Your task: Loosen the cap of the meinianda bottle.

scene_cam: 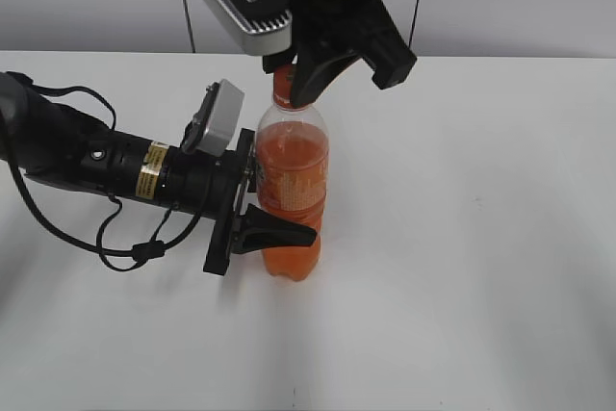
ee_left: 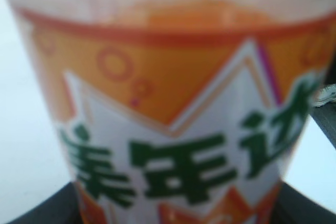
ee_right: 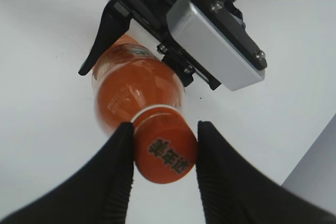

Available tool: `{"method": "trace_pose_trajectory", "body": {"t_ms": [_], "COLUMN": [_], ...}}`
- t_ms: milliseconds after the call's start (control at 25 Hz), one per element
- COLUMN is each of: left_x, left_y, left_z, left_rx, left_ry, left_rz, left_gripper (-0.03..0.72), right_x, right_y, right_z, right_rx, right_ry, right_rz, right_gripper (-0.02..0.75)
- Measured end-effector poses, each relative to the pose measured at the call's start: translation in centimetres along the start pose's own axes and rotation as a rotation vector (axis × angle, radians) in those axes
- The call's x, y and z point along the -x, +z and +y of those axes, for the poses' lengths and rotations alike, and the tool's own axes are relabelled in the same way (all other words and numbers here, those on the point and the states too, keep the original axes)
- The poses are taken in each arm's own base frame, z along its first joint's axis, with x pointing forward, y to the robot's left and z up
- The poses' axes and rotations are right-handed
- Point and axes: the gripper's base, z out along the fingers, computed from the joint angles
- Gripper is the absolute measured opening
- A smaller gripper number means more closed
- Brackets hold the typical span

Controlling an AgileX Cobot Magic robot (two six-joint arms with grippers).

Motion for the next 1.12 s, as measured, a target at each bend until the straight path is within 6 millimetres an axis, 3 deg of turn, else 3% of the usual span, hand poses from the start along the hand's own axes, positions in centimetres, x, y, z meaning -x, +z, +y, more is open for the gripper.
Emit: {"method": "trace_pose_trajectory", "body": {"t_ms": [760,1120], "left_x": [-0.07,-0.08], "left_y": [0.0,0.0], "left_z": [-0.08,-0.11], "left_rx": [-0.008,-0.013], "left_ry": [0.001,0.005], "left_rz": [0.008,0.009], "left_gripper": [0.402,0.402], "right_x": [0.02,0.27], "right_y": [0.0,-0.95], "right_z": [-0.07,-0.03], "right_rx": [-0.008,-0.034], "right_ry": [0.062,0.153], "right_rz": [-0.003,-0.023], "right_gripper": [0.335,0.335]}}
